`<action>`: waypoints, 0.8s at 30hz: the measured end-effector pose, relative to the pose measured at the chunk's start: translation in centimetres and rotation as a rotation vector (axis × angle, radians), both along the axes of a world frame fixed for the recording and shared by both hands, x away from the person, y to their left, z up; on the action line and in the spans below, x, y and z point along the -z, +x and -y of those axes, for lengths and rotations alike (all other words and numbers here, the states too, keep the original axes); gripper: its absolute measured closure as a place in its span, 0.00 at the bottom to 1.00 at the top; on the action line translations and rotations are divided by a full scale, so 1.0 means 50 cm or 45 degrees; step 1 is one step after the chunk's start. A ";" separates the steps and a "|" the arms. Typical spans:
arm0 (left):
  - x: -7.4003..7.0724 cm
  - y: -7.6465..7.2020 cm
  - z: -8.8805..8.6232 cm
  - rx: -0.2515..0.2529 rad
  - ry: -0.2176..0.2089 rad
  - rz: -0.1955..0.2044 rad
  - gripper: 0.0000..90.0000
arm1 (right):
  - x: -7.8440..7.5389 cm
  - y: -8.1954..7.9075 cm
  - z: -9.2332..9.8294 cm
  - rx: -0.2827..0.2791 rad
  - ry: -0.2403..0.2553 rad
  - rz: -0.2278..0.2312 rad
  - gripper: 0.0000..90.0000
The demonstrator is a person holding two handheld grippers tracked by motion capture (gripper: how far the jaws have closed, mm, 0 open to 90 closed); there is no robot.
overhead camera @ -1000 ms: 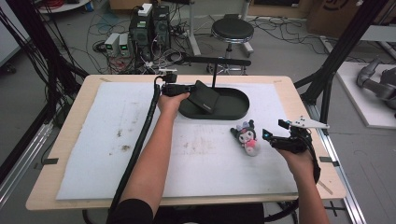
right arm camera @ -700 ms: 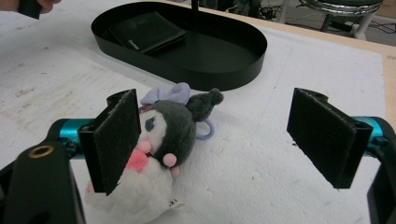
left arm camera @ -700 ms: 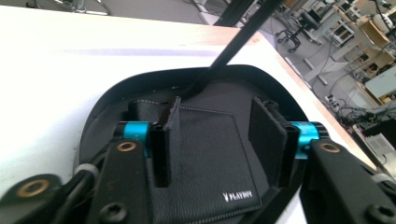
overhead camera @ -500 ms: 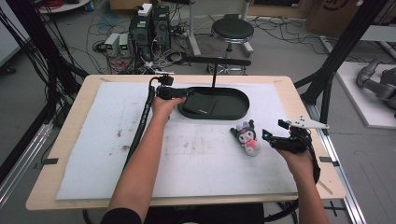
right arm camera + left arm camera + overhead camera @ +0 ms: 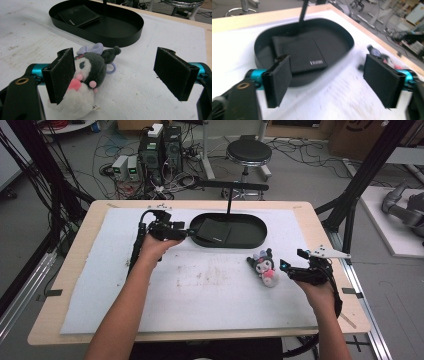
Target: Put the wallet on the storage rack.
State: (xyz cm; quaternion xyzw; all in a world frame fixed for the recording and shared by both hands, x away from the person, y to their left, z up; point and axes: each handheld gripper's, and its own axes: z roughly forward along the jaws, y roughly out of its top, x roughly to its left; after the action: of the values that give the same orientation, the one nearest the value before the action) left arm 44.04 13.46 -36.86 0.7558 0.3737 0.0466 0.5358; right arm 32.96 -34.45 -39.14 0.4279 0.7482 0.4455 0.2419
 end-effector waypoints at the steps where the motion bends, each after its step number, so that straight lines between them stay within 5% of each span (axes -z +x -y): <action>1: -0.001 -0.010 -0.006 0.007 0.005 0.001 0.23 | 0.000 0.000 -0.001 0.002 -0.001 -0.001 0.20; 5: 0.003 -0.051 -0.033 0.006 0.003 0.047 0.20 | 0.002 0.000 -0.006 0.001 -0.011 -0.006 0.20; 10: 0.010 -0.106 -0.054 -0.023 0.102 0.121 0.14 | 0.007 0.002 -0.010 0.002 -0.026 -0.010 0.20; 24: 0.022 -0.187 -0.094 0.025 0.097 0.192 0.12 | 0.009 0.007 -0.010 0.015 -0.026 -0.022 0.20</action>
State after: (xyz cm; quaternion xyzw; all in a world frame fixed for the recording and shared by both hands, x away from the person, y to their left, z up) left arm 34.69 18.16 -37.95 0.7736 0.3228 0.1123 0.5336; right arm 33.31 -33.95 -39.60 0.4339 0.7523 0.4325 0.2424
